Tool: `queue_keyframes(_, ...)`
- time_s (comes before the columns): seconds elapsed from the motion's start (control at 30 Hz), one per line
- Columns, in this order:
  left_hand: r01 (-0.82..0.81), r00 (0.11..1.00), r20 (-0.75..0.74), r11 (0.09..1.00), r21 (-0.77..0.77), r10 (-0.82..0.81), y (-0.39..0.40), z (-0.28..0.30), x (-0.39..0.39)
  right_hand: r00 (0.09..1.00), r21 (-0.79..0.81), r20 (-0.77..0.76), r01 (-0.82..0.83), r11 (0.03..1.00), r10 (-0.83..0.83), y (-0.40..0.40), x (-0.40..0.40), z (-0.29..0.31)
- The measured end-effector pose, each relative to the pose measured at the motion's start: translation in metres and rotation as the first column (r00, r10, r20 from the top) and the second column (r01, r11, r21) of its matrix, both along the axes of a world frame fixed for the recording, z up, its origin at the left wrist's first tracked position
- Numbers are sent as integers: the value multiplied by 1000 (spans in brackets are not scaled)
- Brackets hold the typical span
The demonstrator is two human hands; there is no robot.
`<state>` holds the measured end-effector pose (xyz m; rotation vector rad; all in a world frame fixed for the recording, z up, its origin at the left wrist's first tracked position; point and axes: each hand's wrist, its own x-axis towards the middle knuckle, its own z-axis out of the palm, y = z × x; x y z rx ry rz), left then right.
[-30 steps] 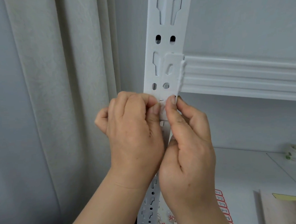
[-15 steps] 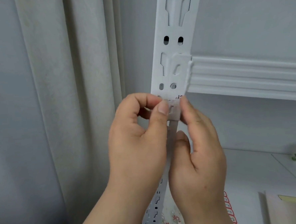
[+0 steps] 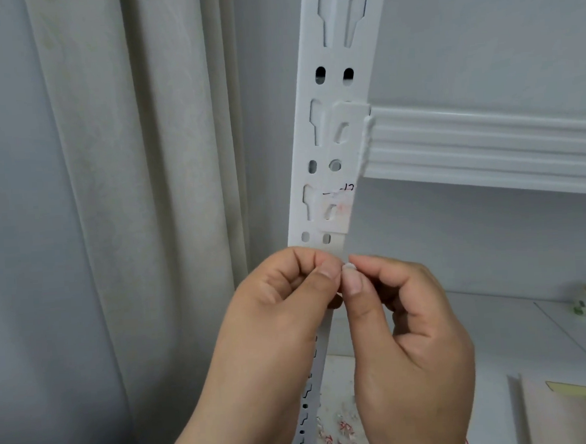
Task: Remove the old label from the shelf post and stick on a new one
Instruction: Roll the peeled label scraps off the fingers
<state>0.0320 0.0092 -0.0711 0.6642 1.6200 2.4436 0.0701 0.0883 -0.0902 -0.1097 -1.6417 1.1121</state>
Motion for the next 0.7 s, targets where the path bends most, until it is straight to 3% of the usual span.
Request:
queue_keyframes(0.27, 23, 999, 39, 999, 27, -24, 1, -9, 7, 998, -41, 62, 11, 999, -9, 6, 5, -3)
queue_keyframes(0.4, -134, 990, -43, 991, -30, 132, 4, -15, 8, 989, -234, 131, -36, 972, 68, 11, 5, -10)
queue_keyframes(0.5, -216, 974, -102, 969, -120, 204, 5, -21, 8, 980, -371, 174, -26, 928, 96, 25, 5, -19)
queue_keyframes(0.7, -162, 971, -229, 879, -448, 62, 13, -44, 17, 905, -413, 414, 88, 907, 101, 50, -4, -66)
